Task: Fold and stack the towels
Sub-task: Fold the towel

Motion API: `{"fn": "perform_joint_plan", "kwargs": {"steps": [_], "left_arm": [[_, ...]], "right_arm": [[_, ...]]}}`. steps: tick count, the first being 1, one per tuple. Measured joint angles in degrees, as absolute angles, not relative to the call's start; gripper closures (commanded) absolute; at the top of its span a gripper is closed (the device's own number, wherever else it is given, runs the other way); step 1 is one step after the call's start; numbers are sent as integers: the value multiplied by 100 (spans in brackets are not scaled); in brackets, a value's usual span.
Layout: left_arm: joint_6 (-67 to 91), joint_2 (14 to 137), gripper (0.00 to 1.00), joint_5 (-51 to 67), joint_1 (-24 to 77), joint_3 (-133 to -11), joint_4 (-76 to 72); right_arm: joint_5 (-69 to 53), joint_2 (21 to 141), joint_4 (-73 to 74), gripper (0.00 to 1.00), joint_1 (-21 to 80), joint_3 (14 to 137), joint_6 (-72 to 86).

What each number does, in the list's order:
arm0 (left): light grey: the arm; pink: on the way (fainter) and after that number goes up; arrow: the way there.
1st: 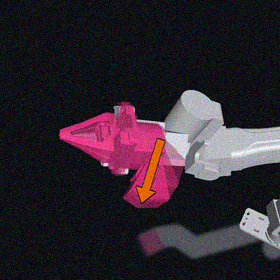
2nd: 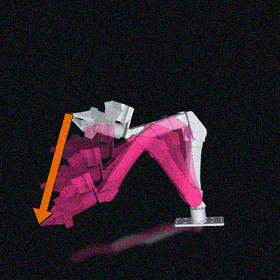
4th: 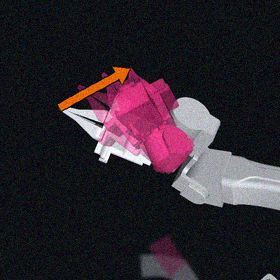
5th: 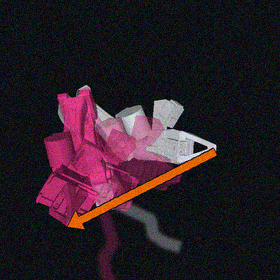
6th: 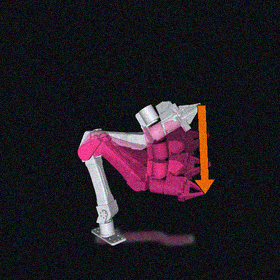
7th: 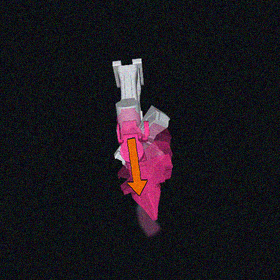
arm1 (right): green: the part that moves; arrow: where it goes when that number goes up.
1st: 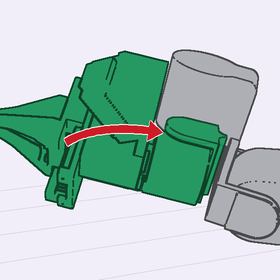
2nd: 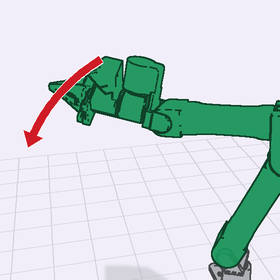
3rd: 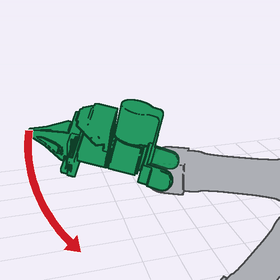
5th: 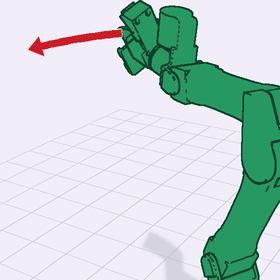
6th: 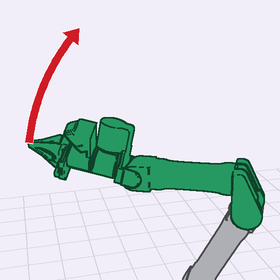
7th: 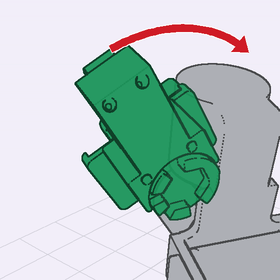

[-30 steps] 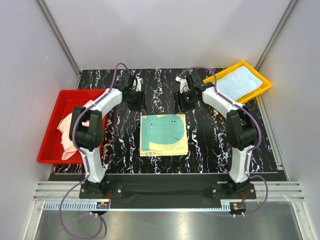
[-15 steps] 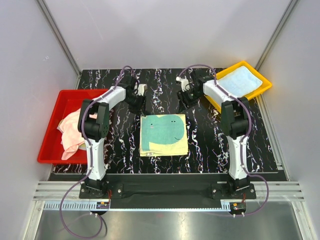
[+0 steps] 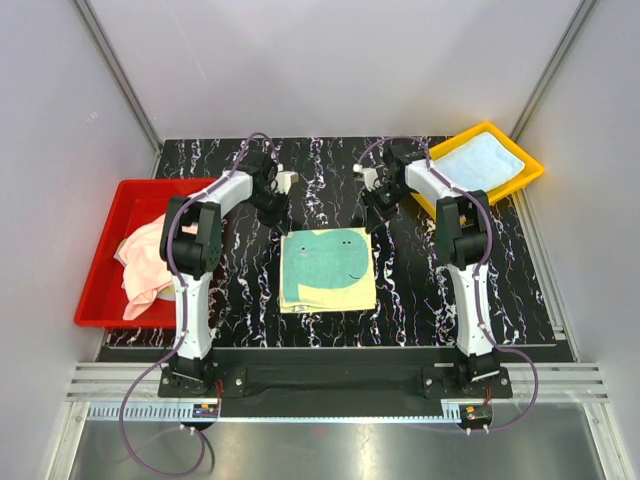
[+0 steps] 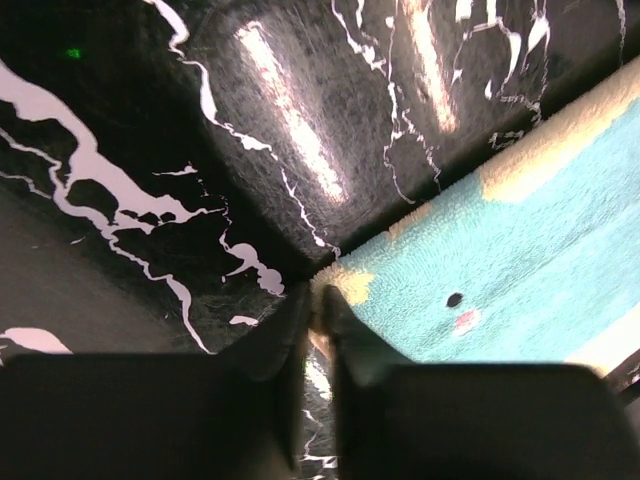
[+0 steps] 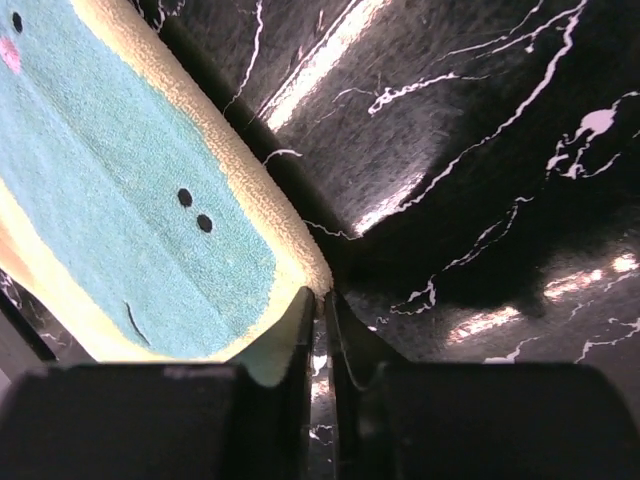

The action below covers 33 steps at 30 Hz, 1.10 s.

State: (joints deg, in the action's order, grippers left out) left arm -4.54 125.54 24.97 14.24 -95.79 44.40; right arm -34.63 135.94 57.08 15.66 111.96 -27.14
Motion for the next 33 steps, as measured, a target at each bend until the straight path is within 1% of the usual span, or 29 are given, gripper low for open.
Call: {"fn": "perform_joint_plan", "kwargs": {"steps": [1,2,7,13,17,20,27,33], "left_arm": [[-491,12578,100,2534,1422,-9612,4486],[-519,12591,100,2552,1422,-9655,4521],[-563,12704,100,2569,1426,-9904,4646],[-602,12630,100,2480,1424,-9966,4628],[-615,12411,100,2427,1431,-9931,4582],[-620,12036,100,2414,1457,-9703,4434],[-620,10617,100,2198,1728,-8774,4029],[-615,9942,100,1868,2034,-8178,3872]], "right_arm": [[-3452,13594,5701,99,1551,11196,-2716],[-3446,13596,5688,100,1542,11196,-2727],[-3288,13557,5280,100,1533,11041,-2720],[-3098,13056,4644,100,1533,10501,-2816],[-2810,12350,3686,100,1533,9660,-2880],[-2696,11789,2934,100,1538,8989,-2952],[-2722,10442,1264,100,1538,7279,-3424],[-2897,9577,685,100,1538,6189,-3686]]}}
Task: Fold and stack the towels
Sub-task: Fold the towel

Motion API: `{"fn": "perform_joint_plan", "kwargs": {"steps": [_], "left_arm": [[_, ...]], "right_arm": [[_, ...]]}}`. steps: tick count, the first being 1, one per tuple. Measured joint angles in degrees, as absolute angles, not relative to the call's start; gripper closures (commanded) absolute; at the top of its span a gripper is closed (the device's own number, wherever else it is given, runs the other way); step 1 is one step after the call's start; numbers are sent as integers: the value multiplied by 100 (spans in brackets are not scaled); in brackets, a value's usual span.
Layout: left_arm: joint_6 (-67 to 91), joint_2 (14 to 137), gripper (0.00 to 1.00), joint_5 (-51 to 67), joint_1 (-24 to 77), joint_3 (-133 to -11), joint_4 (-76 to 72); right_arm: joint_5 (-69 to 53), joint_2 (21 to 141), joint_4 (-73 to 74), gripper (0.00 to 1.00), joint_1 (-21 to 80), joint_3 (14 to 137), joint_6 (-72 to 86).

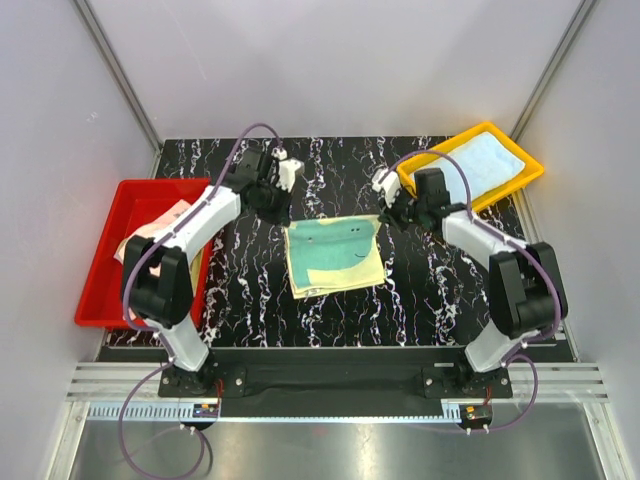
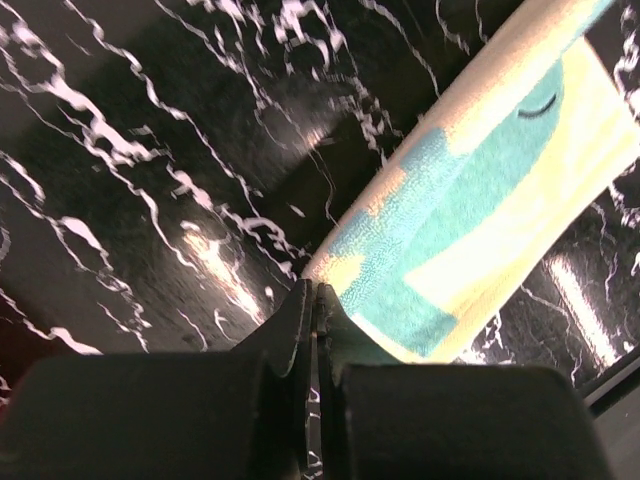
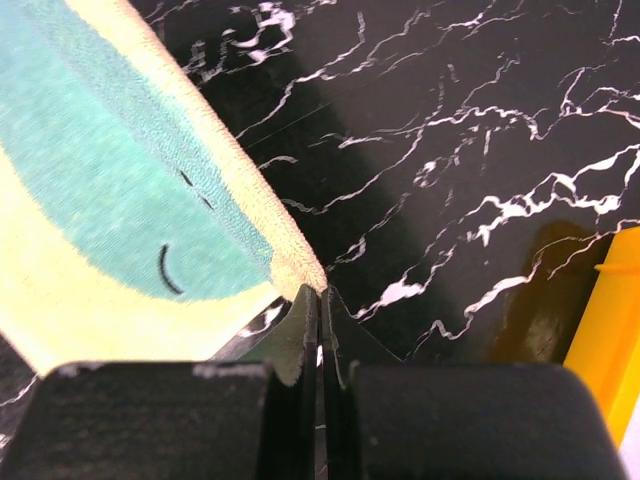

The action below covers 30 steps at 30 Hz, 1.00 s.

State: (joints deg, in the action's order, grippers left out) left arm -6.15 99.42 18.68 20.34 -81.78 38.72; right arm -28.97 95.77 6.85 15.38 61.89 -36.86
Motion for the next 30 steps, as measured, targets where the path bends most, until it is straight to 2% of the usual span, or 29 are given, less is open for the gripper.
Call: {"fn": "perform_joint_plan", "kwargs": {"steps": [10,17,23,30], "left_arm": [[-443,9181,99,1594,2602,-6969,3701],[-248,8482,97,1586,2788,-6431,3656],[-80,8385,96,1780,3015,-6001,3669],[154,8388,93,1887,3474,-5616,3763]], "right_arm": [[-3103,8103,-91,100,1562,4399,-3721],[-3020,7708,-349,100,1833,3706,-3592],[-2762,7614,-489,100,1994,3229,-3461],[-2502,7616,-489,89,2161,3114,-3395]]}}
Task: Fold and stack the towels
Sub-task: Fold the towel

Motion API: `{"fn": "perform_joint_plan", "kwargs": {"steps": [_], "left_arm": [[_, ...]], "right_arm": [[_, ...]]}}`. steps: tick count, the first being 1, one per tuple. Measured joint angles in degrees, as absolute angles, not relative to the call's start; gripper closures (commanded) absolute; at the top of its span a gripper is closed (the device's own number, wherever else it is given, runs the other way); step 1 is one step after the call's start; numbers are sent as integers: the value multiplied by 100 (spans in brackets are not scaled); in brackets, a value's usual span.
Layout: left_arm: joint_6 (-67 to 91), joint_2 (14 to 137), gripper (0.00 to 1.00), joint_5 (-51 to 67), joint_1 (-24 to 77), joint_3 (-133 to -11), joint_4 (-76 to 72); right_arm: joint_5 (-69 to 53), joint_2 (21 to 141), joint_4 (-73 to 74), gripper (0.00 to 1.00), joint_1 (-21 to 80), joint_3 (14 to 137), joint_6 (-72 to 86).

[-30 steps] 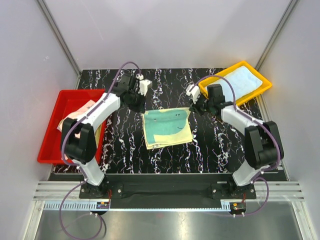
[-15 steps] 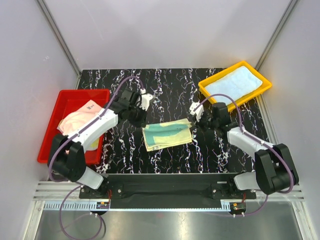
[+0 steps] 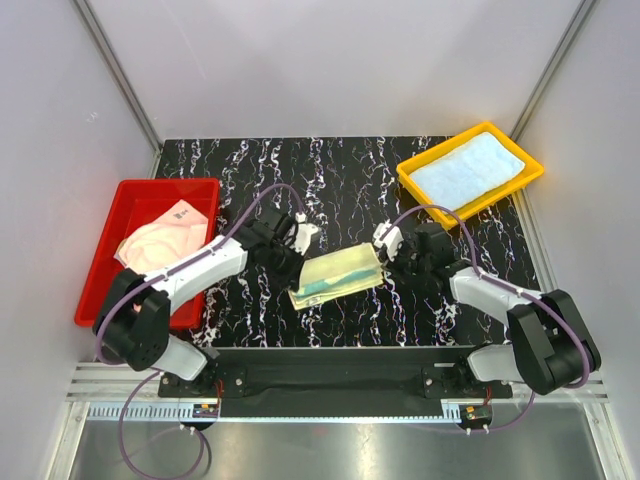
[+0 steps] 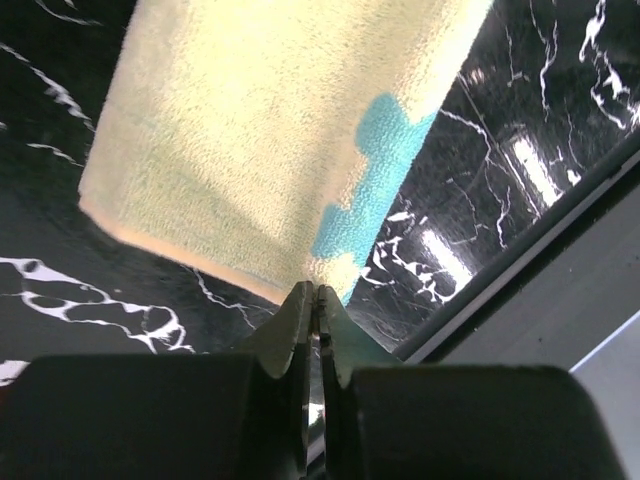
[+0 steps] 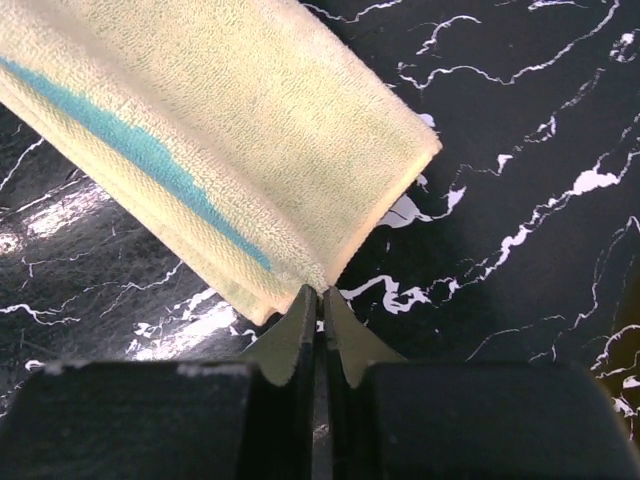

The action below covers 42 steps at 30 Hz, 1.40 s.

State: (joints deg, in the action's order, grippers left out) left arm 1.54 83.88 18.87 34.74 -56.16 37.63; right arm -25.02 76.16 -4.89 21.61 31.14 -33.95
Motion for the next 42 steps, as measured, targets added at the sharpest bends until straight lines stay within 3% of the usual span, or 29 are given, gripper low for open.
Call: {"fn": "perform_joint_plan", "kwargs": {"steps": [1,8,10,17,18,20,21,25,29,34,42], "left_arm": [[169,8405,92,1881,3529,-5607,3806],[397,8440,72,1584,3844,-5631,4176],[454,8359,63,1544,3887,-5660,4320],[762,7894,59,1562,3916,-5719,4117],[847,7950,59,1570,3916,-5710,3992],[1090,8136,62,1586,3916,-5666,3684],[1238,8281,63,1588,3916,-5629,3522],[1916,8809,64,1350,3955,-5387,3020],[2545,8871,64,985,4007,-5070,2788],[3183,8626,62,757,4018,-4462,2228],[3743,8479,55,735,4016,-4204,1719]], "right_arm": [[-2469,7625,-478,81,2211,3116,-3391],[-2510,7690,8,58,2580,3227,-3400],[-2506,7679,176,57,2589,3301,-3398],[-2596,7137,657,45,2589,3496,-3146],[-2635,7091,676,47,2589,3568,-3063],[-2661,7113,687,59,2589,3760,-2648],[-2663,7192,720,73,2589,3905,-2390],[-2620,8315,1238,100,2589,5129,-1127],[-2561,9585,1470,100,2580,6062,-67],[-2783,10401,1653,100,2351,5863,803],[-3229,10538,1662,100,1938,5758,1448]]}}
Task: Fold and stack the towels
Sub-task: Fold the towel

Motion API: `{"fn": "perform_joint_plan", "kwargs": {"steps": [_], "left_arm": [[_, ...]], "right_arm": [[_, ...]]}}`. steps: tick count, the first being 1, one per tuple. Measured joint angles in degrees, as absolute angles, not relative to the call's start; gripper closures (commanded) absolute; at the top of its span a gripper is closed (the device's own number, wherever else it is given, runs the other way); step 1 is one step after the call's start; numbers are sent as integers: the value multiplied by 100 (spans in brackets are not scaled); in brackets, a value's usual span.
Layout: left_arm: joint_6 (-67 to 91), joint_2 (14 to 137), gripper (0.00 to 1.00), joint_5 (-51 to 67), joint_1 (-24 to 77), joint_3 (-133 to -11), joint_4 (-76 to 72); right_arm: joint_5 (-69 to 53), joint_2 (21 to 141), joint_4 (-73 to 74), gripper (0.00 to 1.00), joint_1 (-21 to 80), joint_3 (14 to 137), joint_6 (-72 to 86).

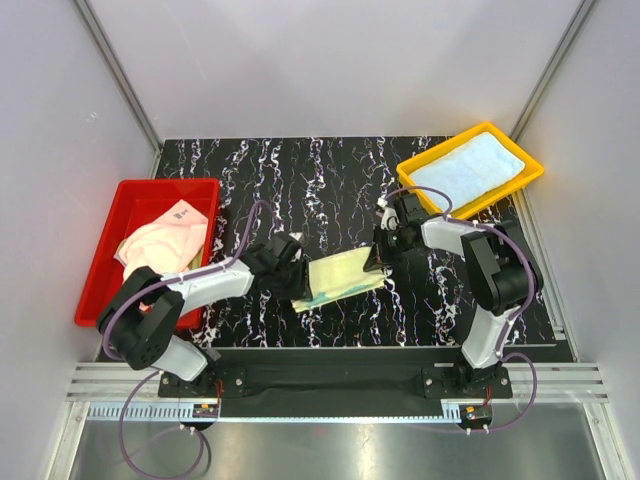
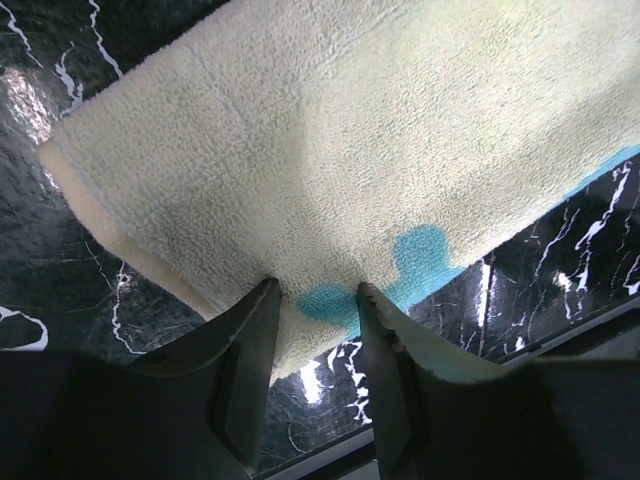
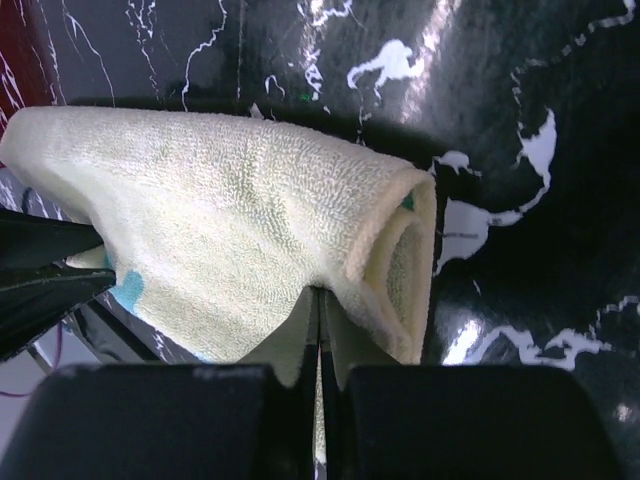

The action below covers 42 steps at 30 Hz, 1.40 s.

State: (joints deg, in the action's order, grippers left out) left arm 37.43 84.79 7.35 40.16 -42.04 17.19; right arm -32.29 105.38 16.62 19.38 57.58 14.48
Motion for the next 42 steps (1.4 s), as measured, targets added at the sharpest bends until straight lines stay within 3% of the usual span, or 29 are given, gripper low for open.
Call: {"fn": "perform_joint_plan", "kwargs": {"steps": [13,23,29,31,33,36,42], "left_arm": [[3793,8438,54,838,2788,-4678,1741],[3802,9094,54,1090,2602,-4641,1358],[3682,9179,53,1022,2569,-4921,1756],[3601,9174,52,980,2556,-5081,1981],[3529,9139,50,932,2547,-5256,2182],[3441,8855,50,941,2552,-5400,2349],[3457,8055,50,1361,2936,-5319,2233]], "right_arm": [[-3345,9786,2117,97,1938,5745,2281],[-3347,9955,1850,96,1938,4954,2340],[-3063,9690,2093,77,1938,5039,2285],[-2880,9441,2298,62,1938,5127,2244],[-2689,9159,2451,58,1938,5236,2187],[-2443,8882,2576,36,1938,5389,2110],[-2121,9024,2727,32,1918,5566,1911]]}}
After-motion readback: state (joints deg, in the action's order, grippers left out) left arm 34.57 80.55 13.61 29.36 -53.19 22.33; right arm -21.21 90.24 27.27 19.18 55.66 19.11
